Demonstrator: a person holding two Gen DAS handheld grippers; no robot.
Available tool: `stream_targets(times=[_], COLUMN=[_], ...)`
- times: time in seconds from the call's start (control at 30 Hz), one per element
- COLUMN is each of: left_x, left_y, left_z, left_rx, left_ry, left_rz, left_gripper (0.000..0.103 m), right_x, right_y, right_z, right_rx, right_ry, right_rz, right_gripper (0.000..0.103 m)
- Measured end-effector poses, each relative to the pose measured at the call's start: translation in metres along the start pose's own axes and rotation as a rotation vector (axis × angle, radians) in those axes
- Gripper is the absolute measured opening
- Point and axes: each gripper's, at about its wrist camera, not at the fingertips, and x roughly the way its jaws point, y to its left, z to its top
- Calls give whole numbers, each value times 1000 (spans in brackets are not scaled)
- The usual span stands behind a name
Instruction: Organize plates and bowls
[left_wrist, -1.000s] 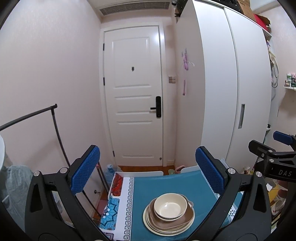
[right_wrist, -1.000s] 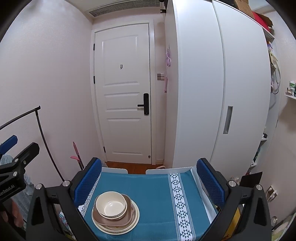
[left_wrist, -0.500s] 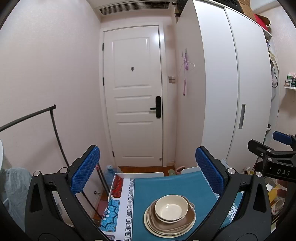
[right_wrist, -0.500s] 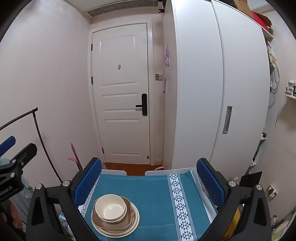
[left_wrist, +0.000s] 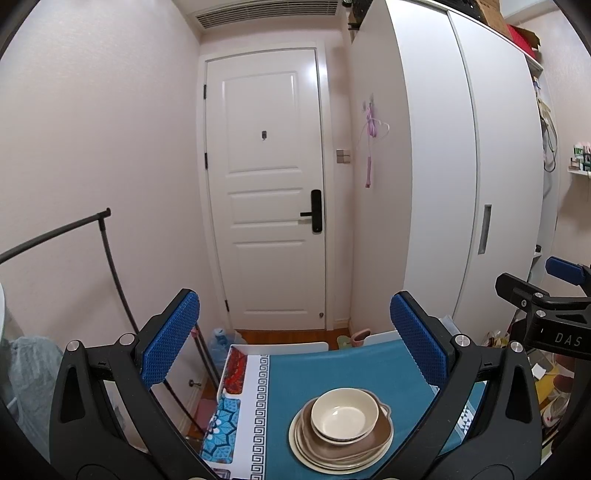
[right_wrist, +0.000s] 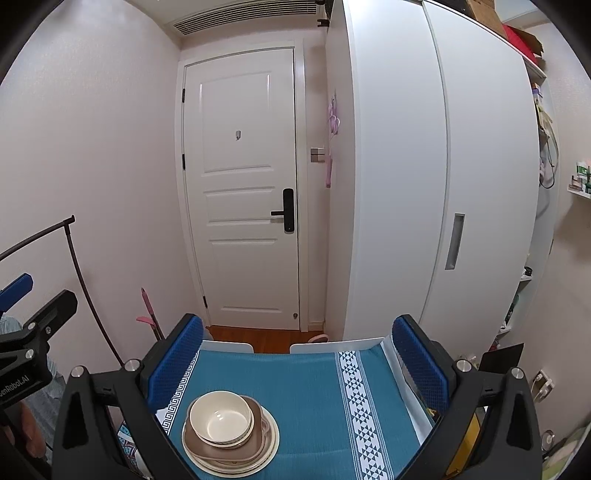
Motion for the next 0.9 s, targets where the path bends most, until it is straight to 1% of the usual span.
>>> stream_targets(times=[0.33, 0.57, 0.9], left_x=[9, 16, 37], left_y=[3, 5, 12], left_z=[-2, -3, 1], left_rx=[7, 11, 3], left_ry=[2, -7, -9], left_rz=[2, 19, 12], left_gripper=[103, 103, 103], right_x=[4, 16, 34], right_y=[2, 6, 7], right_z=[1, 3, 9], right_rx=[-2, -6, -5], right_ry=[3, 15, 21], right_rz=[5, 15, 20], right_gripper=[102, 102, 102])
